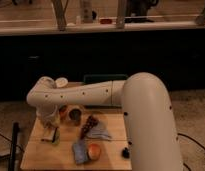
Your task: Place eraser in plastic cup
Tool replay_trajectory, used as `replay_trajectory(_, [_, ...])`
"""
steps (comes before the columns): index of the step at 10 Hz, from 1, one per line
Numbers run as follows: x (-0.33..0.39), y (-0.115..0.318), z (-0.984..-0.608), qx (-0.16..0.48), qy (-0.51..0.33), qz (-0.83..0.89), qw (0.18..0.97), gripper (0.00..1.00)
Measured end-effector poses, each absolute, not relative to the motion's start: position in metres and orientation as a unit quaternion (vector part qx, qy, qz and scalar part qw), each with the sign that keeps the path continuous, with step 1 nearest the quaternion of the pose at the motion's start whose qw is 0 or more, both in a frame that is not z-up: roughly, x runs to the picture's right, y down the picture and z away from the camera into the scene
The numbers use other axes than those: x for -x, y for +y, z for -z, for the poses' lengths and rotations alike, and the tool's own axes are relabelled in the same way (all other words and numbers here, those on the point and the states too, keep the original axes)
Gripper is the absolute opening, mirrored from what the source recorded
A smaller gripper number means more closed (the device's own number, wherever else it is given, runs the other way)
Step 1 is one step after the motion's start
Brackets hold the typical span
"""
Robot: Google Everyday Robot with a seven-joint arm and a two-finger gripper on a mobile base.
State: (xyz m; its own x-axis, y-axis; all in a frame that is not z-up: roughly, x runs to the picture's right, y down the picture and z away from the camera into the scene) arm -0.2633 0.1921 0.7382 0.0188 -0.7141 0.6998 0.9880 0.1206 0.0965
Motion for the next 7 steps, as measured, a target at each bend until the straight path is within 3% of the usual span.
replay_trajectory(7, [0.260,0.210,-0.738,0.241,-0.330,0.622,0.668,0.01])
